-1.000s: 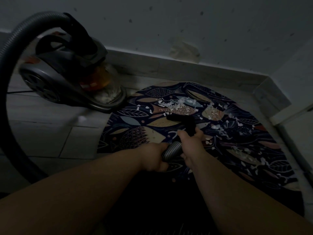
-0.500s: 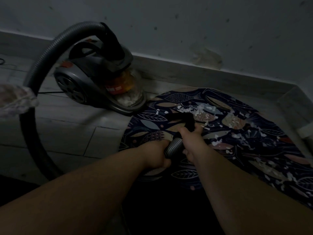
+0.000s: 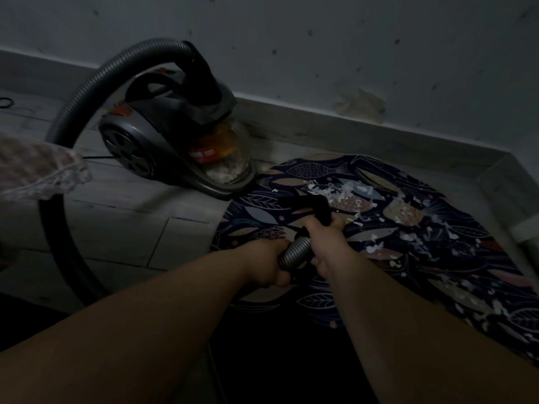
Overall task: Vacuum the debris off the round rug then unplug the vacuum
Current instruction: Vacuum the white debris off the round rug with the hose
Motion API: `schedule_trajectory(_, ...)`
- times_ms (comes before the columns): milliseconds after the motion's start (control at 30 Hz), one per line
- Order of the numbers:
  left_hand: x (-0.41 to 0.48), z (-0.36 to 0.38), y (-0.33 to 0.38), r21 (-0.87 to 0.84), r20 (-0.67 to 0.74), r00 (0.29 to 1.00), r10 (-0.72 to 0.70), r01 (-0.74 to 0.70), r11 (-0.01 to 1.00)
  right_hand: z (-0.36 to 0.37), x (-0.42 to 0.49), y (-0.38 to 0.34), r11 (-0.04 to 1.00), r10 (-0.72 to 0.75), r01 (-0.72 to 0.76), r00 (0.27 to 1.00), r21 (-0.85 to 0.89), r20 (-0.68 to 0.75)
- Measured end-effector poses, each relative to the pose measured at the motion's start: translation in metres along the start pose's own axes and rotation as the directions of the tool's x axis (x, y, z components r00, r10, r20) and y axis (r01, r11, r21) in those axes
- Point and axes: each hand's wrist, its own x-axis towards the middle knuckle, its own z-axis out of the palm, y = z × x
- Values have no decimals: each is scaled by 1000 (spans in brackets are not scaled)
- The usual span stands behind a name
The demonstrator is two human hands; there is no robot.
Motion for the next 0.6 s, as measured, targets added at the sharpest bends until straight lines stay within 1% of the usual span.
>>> schedule_trajectory(233, 13, 13, 31, 51, 92, 994, 57, -62, 997, -44, -7, 5, 999, 29, -31, 994, -13, -104)
schedule_trajectory(400, 27, 28, 52, 81, 147, 985, 91, -104, 991, -72, -7, 11, 999, 39, -30, 980, 45, -195)
schedule_trajectory(467, 33, 34, 59, 78, 166, 982, 92, -106, 991, -83, -5, 15, 997, 33, -17, 977, 76, -210)
schedule_trajectory(600, 44, 45, 69, 73, 164, 981, 106, -119, 990, -98, 1, 19, 996, 32, -9, 968, 93, -249)
